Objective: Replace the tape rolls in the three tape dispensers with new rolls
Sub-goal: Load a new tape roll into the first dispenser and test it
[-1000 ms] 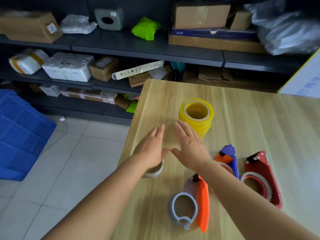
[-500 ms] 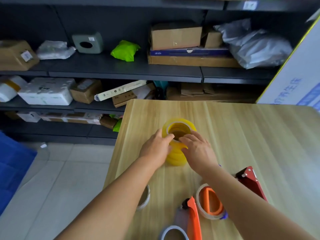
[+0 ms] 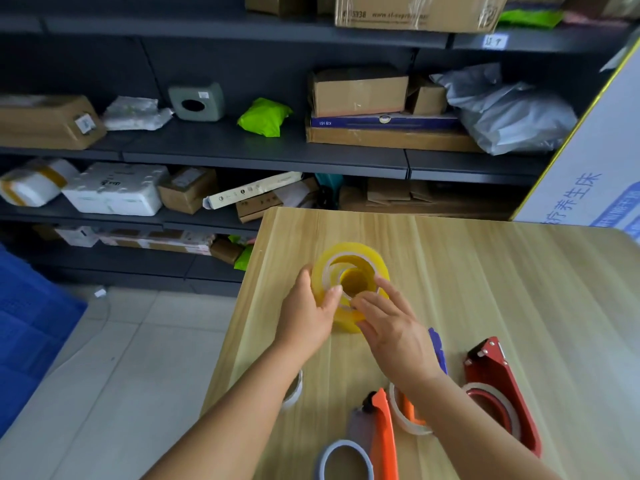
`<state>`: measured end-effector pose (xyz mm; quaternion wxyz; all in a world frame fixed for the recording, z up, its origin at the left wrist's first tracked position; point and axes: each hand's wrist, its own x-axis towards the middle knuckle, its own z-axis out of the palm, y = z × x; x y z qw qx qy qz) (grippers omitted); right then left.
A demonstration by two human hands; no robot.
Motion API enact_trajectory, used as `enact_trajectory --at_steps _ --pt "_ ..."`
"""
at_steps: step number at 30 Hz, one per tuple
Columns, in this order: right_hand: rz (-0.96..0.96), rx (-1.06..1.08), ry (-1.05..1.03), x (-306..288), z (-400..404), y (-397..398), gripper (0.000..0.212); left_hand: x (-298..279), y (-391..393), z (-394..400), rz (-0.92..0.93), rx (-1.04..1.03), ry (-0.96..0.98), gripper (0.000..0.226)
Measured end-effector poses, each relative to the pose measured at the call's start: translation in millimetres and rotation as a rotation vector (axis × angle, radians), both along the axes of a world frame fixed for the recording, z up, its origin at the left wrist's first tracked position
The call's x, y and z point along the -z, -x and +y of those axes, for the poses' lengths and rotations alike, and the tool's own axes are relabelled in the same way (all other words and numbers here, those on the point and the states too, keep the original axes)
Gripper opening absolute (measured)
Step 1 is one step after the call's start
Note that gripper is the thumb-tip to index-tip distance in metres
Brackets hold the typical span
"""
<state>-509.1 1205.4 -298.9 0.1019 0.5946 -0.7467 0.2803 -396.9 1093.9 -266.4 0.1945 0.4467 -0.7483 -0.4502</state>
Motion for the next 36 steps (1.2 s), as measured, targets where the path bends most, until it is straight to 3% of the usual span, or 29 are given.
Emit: enact_trajectory --at_steps 3,9,11,18,30,36 --pt "-0.065 -0.037 0.03 1 16 -15 0.023 -2 -17 18 0.109 -0.074 -0.082 0.057" --pt "-0.395 0.006 0.012 -24 39 -47 0.078 -3 -52 45 0.287 -0.076 -0.182 0.061" --pt "-0.505 0.041 -0.02 -34 40 -52 0.087 -2 -61 53 0.296 -0.048 -0.158 0.059" --pt "-0.629 0.004 -0.068 -41 57 -55 0.067 -2 -87 72 0.337 0.017 -0.162 0.058" --pt "-0.706 0.036 -0.036 -34 77 -60 0.07 -7 -94 88 0.327 0.07 -0.071 0.063" --pt "-0.721 0.121 -0.064 -22 81 -57 0.057 -14 -93 93 0.3 0.127 -0.008 0.059"
